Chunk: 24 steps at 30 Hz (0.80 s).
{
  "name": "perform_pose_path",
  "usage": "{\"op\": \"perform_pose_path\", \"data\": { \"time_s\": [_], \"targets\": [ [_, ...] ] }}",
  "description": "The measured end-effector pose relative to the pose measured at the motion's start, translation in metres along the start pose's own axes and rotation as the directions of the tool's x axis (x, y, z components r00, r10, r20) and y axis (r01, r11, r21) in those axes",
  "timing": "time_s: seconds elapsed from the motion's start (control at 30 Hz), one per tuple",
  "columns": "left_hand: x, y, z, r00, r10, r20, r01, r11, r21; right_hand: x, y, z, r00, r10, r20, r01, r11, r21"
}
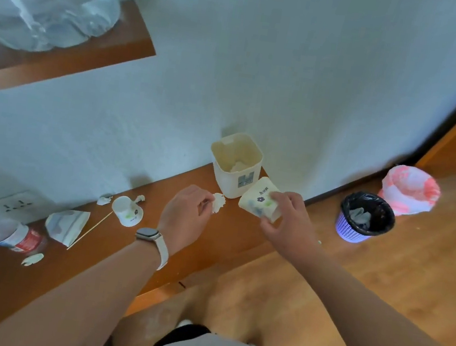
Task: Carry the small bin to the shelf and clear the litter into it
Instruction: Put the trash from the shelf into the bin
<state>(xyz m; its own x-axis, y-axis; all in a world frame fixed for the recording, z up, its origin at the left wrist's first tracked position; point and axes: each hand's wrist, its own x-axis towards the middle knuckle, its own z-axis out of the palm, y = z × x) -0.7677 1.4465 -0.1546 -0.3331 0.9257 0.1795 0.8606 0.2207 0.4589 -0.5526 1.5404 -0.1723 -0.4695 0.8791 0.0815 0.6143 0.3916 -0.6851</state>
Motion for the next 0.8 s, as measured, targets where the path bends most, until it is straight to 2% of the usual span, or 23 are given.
{"op": "perform_pose_path", "data": {
  "time_s": [0.23, 0.5, 0.8],
  "targets": [
    [0.036, 0.005, 0.004, 0.999, -0.026, 0.027, 0.027, 1.0, -0.01, 0.028, 0.015, -0.013, 1.0, 0.017, -0.017, -0.016, 1.0, 0.014],
    [0.094, -0.005, 0.029, 0.998, -0.064, 0.02, 0.065, 0.995, -0.072, 0.068, 0.032, -0.014, 0.999, 0.041, 0.032, -0.041, 0.999, -0.002],
    [0.167, -0.017, 0.06, 0.994, -0.09, 0.062, 0.096, 0.991, -0.093, 0.15, 0.027, -0.005, 0.996, -0.006, 0.093, 0.007, 1.0, -0.012]
  ]
}}
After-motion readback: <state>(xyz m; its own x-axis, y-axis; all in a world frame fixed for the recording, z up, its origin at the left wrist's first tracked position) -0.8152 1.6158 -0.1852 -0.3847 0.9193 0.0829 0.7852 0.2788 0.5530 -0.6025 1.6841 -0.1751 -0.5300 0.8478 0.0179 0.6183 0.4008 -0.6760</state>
